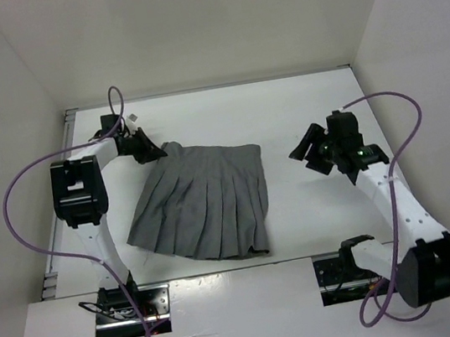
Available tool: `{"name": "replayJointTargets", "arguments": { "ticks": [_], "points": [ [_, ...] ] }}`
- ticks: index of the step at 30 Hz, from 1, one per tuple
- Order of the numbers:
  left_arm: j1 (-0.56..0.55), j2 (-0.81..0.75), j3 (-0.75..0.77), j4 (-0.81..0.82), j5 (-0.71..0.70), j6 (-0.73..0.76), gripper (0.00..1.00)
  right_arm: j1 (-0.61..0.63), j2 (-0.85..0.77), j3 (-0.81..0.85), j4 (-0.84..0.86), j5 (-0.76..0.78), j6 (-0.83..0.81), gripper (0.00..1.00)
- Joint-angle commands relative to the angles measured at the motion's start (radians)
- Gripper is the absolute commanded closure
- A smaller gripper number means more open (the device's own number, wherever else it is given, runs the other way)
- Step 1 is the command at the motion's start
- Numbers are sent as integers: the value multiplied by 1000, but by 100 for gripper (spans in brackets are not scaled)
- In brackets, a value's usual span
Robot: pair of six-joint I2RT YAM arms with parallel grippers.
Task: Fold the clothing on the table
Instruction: Fold the skirt
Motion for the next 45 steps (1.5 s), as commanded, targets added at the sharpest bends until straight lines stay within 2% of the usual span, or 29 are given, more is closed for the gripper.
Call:
{"name": "replayJointTargets", "arguments": {
  "ticks": [1, 4, 6, 8, 11, 22, 31, 37, 40, 43, 44, 45],
  "points": [
    [-17, -57, -38, 17, -8, 2, 100, 28, 133, 36, 144, -63, -61, 33],
    [-8, -66, -74, 17, -18, 2, 100, 46, 308, 115, 188, -83, -102, 40],
    [-8, -75, -86, 17, -18, 11, 100, 78, 431, 205, 207, -64, -113, 49],
    [-8, -75, -97, 8, -9, 11, 100, 98, 506, 223, 228, -52, -113, 49],
    [-8, -95, -97, 8, -8, 11, 100, 108, 634, 294, 262, -52, -113, 55],
    [11, -123, -117, 8, 11, 31, 100, 108, 833, 326, 368, -23, -95, 55],
    [11, -114, -117, 8, 21, 31, 100, 117, 961, 365, 448, -84, -66, 57],
    [11, -104, -117, 8, 21, 31, 100, 171, 1039, 403, 449, -113, -65, 62],
    [11, -104, -117, 8, 21, 31, 100, 210, 1080, 440, 417, -127, -65, 68],
    [11, -104, -117, 8, 30, 31, 100, 221, 1081, 431, 406, -138, -75, 94],
    [20, -104, -117, 8, 30, 31, 100, 221, 1058, 431, 393, -138, -75, 100],
    [20, -104, -117, 8, 39, 31, 100, 221, 1039, 431, 380, -89, -75, 100]
  ]
}}
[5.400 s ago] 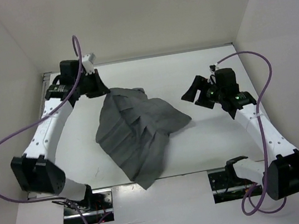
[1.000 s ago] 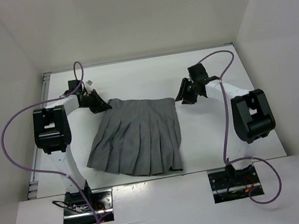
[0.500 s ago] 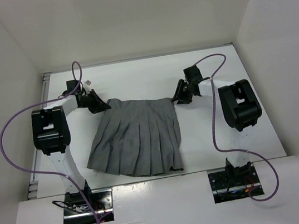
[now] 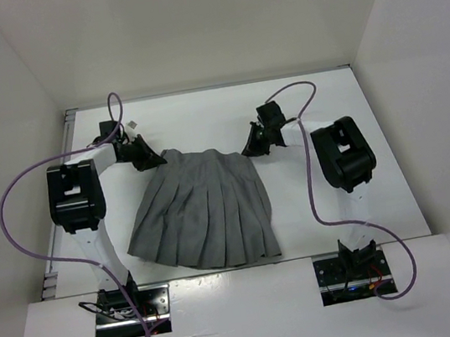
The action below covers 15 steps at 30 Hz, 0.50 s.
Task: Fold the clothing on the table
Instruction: Fold the skirt
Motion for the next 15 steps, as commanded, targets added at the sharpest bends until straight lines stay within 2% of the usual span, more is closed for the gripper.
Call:
{"name": "replayJointTargets", "arguments": {
  "ticks": [1, 3, 7, 9, 15],
  "points": [
    [10, -32, -3, 2, 45, 23, 100, 13, -27, -31, -99, 90, -22, 100],
    [21, -48, -3, 2, 63, 23, 100, 13, -148, -40, -143, 210, -13, 100],
    [44, -120, 16, 2, 136, 23, 100, -12, -390, -27, -342, 431, -13, 100],
    [55, -159, 41, -7, 159, 23, 100, -36, -504, -4, -384, 450, -43, 100],
    [65, -181, 88, -7, 261, -3, 100, -73, -601, 69, -472, 450, -79, 100]
  ]
}}
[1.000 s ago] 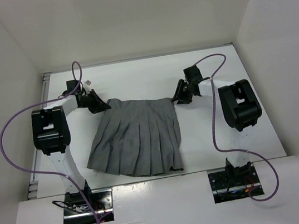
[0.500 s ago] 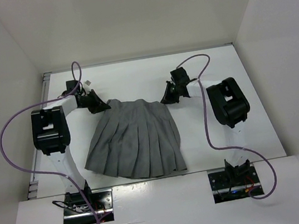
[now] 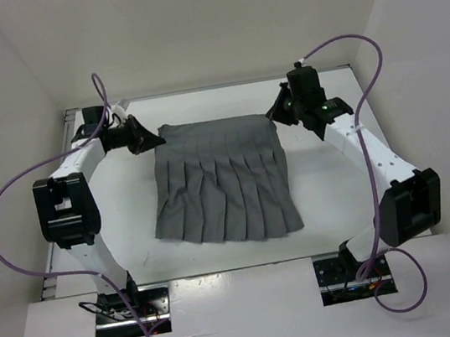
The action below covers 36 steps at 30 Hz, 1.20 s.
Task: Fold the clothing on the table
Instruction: Fold the skirt
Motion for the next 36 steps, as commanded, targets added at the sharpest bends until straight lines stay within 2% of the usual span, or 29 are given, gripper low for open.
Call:
{"name": "replayJointTargets", "arguments": {
  "ticks": [1, 6, 10, 11, 16, 18, 20, 23, 27, 31, 36],
  "points": [
    [39, -31, 46, 22, 34, 7, 100, -48, -33, 51, -141, 146, -60, 100],
    [30, -32, 148, -12, 172, 7, 100, -48, -85, 190, -184, 137, -102, 100],
    [21, -81, 340, -29, 274, 21, 98, -48, -165, 284, -184, 160, -152, 100],
    [21, -109, 419, -29, 288, 21, 98, -48, -180, 313, -172, 170, -174, 100],
    [21, -175, 583, -8, 288, -8, 97, -48, -286, 373, -118, 218, -243, 100],
    [12, -207, 583, 2, 267, -20, 97, -48, -326, 387, -118, 227, -263, 100],
    [-2, -259, 516, 11, 267, -20, 97, -48, -360, 359, -146, 192, -275, 100],
    [-13, -370, 301, 69, 279, -31, 96, -48, -398, 266, -201, 132, -275, 100],
    [-13, -534, 108, 78, 374, -42, 95, -39, -588, 148, -267, 66, -238, 100],
    [-13, -734, 47, 57, 411, -61, 95, -39, -718, 178, -374, 11, -229, 100],
    [-13, -769, 83, 57, 391, -97, 92, -39, -673, 217, -428, 26, -255, 100]
  ]
}}
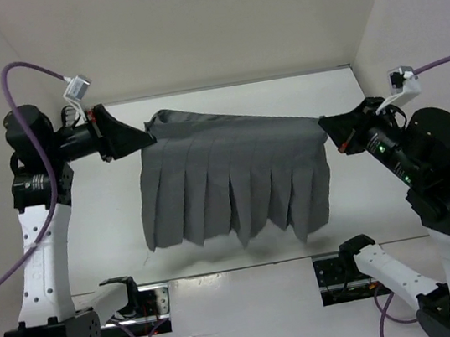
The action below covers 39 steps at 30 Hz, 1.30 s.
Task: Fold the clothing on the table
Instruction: Fold the skirt
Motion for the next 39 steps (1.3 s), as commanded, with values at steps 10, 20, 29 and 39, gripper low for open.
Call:
{"name": "replayJointTargets", "arguments": {
  "ticks": [10, 20, 29, 39],
  "points": [
    [30, 495, 135, 16, -128, 43, 92, -69, 410, -13, 258, 103, -78, 100],
    [30, 806, 757, -48, -137, -14, 89, -89, 659, 407, 280, 228, -132, 100],
    [-16, 656, 417, 0, -177, 69, 82, -80, 531, 23, 303, 121, -90, 100],
    [-93, 312, -490, 37, -350, 69, 83, 164, 237, -456, 49, -61, 305, 100]
  ]
}}
